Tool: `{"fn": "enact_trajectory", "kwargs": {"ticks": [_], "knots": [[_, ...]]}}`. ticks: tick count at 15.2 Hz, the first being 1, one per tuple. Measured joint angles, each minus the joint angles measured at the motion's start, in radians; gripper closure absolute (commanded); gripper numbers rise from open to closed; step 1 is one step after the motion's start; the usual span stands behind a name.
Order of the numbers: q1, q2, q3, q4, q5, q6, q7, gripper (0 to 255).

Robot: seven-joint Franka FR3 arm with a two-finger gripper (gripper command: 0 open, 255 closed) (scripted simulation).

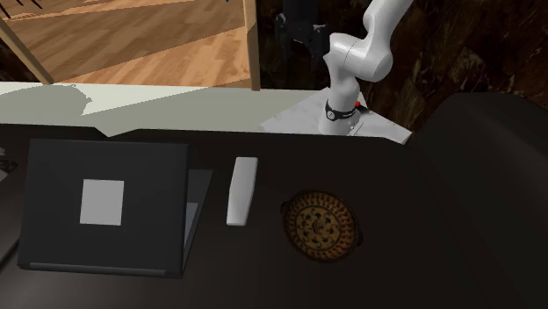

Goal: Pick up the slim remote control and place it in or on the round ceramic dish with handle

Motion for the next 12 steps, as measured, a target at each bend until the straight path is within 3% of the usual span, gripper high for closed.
{"fn": "enact_trajectory", "kwargs": {"ticks": [3,12], "knots": [[0.009,0.034,-0.006,-0.001,-0.007,0.038,-0.031,0],[0.069,0.316,-0.037,0.024,-0.042,0.323,-0.251,0]]}}
